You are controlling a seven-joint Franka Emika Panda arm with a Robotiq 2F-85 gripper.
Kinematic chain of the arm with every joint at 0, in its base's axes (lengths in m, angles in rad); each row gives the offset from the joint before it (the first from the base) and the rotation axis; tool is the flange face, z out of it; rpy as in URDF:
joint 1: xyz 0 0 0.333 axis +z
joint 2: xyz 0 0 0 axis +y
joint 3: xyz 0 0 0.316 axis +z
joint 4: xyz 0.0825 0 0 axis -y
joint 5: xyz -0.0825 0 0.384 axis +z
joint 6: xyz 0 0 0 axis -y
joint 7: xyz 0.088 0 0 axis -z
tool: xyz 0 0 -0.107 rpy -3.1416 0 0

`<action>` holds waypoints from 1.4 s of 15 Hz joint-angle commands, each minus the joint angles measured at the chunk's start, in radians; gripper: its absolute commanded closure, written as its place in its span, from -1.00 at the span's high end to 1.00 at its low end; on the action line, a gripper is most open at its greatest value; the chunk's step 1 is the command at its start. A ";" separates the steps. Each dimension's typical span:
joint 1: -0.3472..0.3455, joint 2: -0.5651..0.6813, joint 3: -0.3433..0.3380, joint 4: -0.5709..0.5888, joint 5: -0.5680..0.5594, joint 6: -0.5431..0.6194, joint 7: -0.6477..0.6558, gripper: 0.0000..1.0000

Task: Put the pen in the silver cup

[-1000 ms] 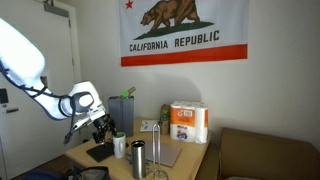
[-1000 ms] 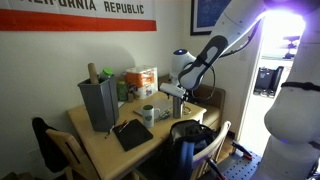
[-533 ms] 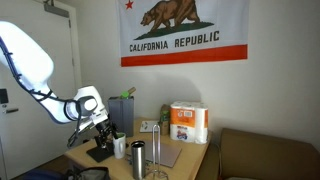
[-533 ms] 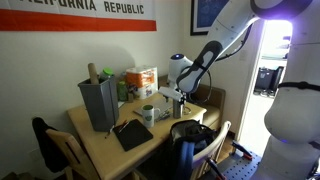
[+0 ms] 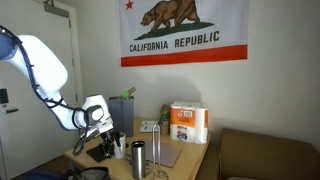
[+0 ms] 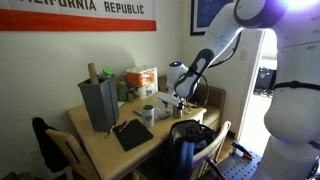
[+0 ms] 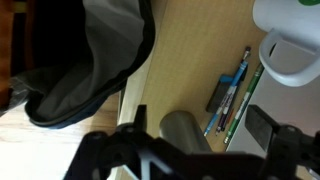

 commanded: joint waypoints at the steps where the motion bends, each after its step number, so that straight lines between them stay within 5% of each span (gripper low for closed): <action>1: -0.011 0.177 -0.018 0.148 0.002 0.066 -0.019 1.00; 3: -0.013 0.257 -0.023 0.230 0.007 0.078 -0.021 1.00; 4: 0.093 0.283 -0.122 0.258 0.134 0.098 -0.111 1.00; 13: 0.173 0.569 -0.186 0.621 0.553 0.059 -0.417 1.00; 21: 0.256 0.540 -0.263 0.613 0.629 0.000 -0.421 1.00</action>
